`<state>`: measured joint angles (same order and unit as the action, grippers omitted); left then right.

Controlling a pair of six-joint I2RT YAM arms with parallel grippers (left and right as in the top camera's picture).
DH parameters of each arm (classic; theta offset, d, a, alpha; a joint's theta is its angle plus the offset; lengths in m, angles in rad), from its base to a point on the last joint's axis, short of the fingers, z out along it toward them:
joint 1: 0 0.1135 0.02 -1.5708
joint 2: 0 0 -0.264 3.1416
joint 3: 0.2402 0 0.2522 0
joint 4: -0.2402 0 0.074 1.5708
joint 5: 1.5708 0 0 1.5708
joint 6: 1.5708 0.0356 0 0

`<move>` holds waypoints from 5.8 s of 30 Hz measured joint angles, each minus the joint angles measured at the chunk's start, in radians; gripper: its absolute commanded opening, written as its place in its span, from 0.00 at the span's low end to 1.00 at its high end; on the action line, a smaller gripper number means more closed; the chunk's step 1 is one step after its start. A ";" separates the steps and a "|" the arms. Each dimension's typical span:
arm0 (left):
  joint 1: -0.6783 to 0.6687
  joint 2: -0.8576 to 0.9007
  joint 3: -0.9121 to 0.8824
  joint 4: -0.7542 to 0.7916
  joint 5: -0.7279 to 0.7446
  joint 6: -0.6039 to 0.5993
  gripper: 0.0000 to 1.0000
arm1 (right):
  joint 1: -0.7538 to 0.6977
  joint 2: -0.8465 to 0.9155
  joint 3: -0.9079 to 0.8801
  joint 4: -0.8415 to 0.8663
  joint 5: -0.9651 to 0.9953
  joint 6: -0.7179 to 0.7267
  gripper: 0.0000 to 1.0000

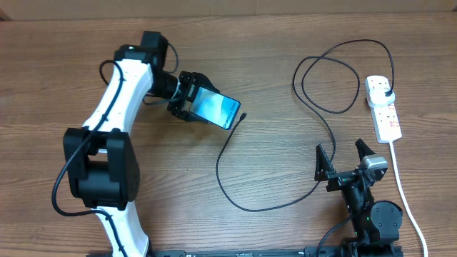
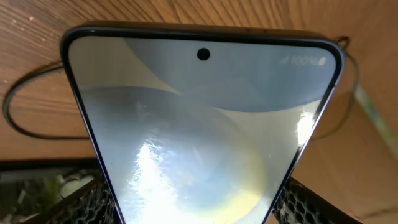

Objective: Plug charger to phone and switch on socket
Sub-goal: 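Lift the phone with the left gripper and tilt it upright toward center, then move the right gripper from rest toward the held phone, then grasp the phone's top edge with the right gripper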

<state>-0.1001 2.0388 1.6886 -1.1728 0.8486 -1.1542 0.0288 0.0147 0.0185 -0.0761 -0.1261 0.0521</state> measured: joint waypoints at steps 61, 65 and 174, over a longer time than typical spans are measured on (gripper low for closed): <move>0.036 0.000 0.000 -0.002 0.320 -0.104 0.54 | 0.000 0.039 0.001 -0.052 -0.130 0.885 1.00; 0.036 0.000 0.000 -0.003 0.317 -0.104 0.55 | 0.000 0.138 0.036 -0.098 -0.168 0.898 1.00; -0.113 0.000 0.001 -0.043 0.011 -0.154 0.55 | 0.504 1.474 0.973 -0.189 -0.183 0.866 0.09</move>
<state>-0.2127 2.0384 1.6897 -1.2156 0.8597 -1.3079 0.5327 1.4887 0.9913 -0.2653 -0.3096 0.9180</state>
